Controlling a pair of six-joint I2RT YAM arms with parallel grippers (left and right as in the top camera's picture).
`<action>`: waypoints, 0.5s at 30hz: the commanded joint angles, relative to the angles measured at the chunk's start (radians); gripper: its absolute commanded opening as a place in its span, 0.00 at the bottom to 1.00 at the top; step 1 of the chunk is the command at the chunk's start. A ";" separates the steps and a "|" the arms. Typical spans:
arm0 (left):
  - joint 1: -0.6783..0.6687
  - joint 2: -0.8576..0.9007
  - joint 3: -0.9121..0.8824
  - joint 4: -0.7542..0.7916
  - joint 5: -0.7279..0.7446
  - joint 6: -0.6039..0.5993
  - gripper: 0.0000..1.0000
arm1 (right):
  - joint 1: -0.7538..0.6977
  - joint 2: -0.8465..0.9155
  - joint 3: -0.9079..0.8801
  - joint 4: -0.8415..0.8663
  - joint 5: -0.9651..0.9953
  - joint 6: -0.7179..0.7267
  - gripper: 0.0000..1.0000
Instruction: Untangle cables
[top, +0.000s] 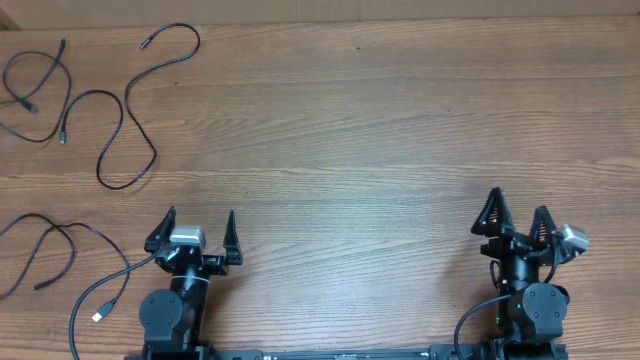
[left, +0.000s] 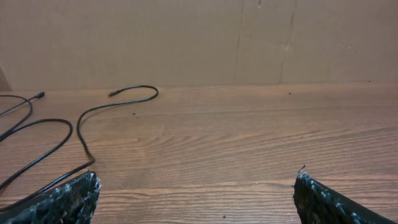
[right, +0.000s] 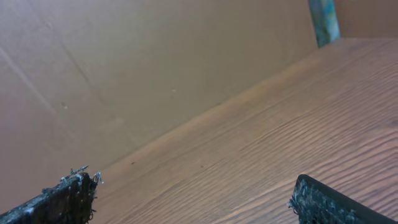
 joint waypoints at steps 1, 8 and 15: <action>0.005 -0.010 -0.007 0.001 -0.011 0.000 1.00 | -0.010 -0.011 -0.011 0.010 -0.011 -0.019 1.00; 0.005 -0.010 -0.007 0.001 -0.011 0.000 1.00 | -0.008 -0.011 -0.011 0.008 -0.011 -0.020 1.00; 0.005 -0.010 -0.007 0.001 -0.011 0.000 1.00 | -0.005 -0.011 -0.011 0.010 -0.012 -0.045 1.00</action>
